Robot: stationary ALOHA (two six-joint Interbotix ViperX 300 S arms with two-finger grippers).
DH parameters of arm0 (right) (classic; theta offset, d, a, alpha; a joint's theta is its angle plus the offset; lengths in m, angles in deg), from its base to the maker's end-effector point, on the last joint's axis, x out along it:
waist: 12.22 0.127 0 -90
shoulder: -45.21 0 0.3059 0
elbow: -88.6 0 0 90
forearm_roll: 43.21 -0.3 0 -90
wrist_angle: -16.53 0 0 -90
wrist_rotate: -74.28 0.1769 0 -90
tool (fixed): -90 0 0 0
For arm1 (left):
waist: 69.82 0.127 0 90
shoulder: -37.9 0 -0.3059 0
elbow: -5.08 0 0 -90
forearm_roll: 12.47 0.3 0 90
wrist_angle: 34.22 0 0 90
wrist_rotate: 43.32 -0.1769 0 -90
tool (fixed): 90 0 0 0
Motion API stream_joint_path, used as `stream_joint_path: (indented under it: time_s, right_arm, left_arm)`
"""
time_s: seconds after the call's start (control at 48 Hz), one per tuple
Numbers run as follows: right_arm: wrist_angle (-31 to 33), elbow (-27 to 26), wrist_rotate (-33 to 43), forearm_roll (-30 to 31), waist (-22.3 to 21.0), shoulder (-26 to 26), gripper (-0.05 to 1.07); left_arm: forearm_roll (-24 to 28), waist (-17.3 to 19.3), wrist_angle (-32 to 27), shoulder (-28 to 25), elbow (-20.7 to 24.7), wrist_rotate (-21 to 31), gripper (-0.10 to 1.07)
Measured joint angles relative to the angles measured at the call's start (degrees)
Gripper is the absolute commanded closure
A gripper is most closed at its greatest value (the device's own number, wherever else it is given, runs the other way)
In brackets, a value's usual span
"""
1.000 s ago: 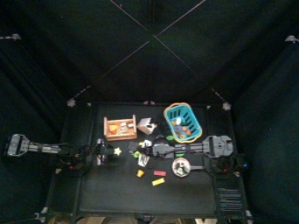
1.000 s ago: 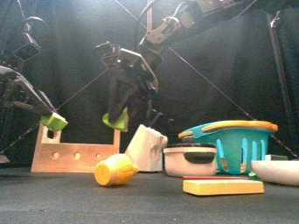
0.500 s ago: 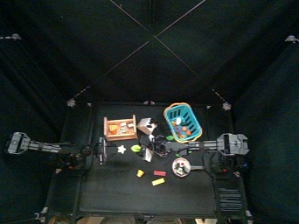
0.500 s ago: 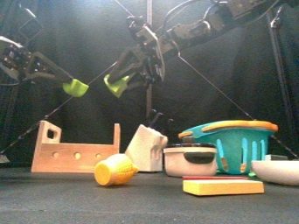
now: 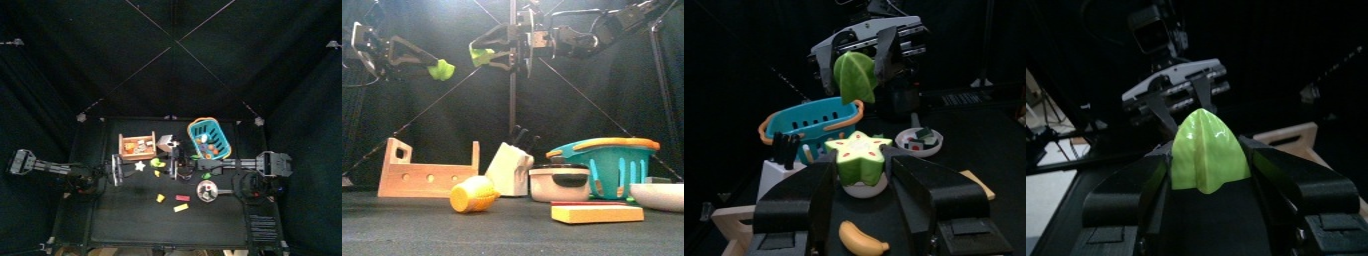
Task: Assemble starfruit
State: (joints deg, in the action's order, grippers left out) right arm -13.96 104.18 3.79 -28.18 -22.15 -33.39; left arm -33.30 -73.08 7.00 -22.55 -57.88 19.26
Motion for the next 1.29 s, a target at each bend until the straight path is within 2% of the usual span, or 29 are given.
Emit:
stream_joint_path:
  time_s: [0.292, 0.542, 0.854, 1.292]
  right_arm:
    - [-10.0, -3.9, -2.0, 0.6, -0.2, 4.2, 0.25]
    - [-13.0, -8.3, -2.7, 0.7, -0.2, 7.7, 0.25]
    - [-13.2, -12.9, -2.4, 1.6, -0.1, 12.0, 0.25]
    - [-13.3, -14.3, -2.5, 1.9, 0.0, 12.1, 0.25]
  left_arm:
    - [1.4, -0.2, 4.9, -0.5, 1.5, 11.4, 0.22]
    - [5.2, -0.1, 6.4, -1.0, 1.7, 19.2, 0.22]
    - [6.9, 0.1, 6.5, -2.5, 2.6, 19.6, 0.22]
    - [7.0, 1.4, 9.0, -2.6, 2.6, 19.6, 0.22]
